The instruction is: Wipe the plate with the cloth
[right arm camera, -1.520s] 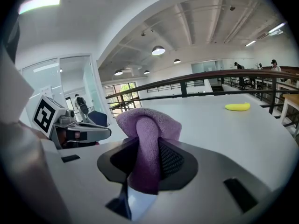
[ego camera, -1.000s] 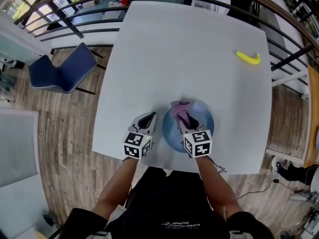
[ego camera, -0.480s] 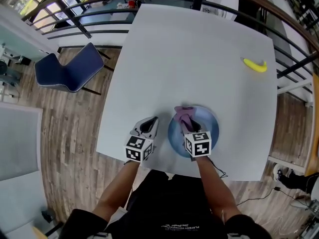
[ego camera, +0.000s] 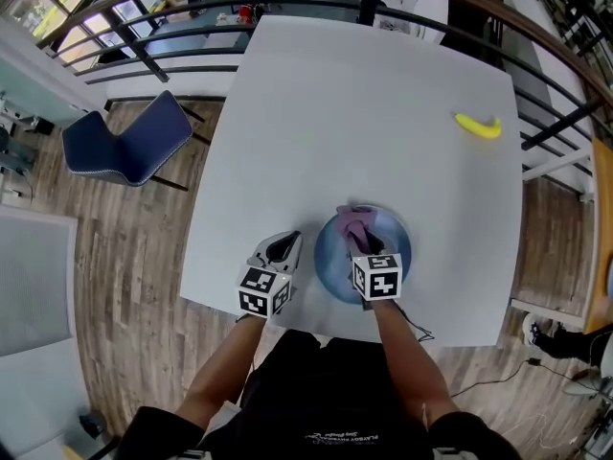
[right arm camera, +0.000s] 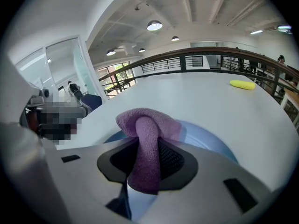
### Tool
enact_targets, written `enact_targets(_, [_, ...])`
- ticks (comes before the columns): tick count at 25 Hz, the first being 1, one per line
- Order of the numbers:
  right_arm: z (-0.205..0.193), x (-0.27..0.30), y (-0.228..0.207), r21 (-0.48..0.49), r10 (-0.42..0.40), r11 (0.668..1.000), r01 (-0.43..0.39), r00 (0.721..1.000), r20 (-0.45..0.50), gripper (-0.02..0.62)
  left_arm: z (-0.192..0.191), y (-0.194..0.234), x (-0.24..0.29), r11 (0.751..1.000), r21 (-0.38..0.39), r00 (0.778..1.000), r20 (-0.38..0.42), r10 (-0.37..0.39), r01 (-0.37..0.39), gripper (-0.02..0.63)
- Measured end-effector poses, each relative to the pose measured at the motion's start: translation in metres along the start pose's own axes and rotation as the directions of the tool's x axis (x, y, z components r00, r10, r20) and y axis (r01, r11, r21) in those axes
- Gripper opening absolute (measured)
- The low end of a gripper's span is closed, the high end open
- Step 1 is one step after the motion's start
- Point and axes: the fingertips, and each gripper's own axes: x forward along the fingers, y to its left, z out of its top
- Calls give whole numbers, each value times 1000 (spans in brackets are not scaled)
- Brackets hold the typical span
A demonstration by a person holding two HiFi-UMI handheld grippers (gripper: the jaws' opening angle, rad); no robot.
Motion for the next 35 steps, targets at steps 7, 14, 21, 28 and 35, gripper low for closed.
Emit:
enact_targets(7, [-9, -10, -30, -3, -91, 996, 91, 996, -25, 117, -4, -18, 8, 999, 13, 1000, -11, -29, 29, 6])
enact_targets(14, [-16, -17, -45, 11, -173, 985, 174, 982, -69, 118, 3, -31, 14, 997, 33, 998, -8, -66, 67, 6])
enact_targets(21, [-15, -27, -45, 22, -169, 985, 171, 982, -85, 118, 4, -33, 18, 996, 59, 998, -24, -63, 65, 6])
enact_targets(28, [4, -27, -3, -33, -61, 998, 59, 996, -63, 118, 7, -28, 10, 996, 53, 997, -6, -77, 78, 8])
enact_targets(35, [1, -10, 45, -94, 35, 995, -44, 994, -103, 118, 1, -6, -12, 999, 32, 999, -9, -35, 35, 6])
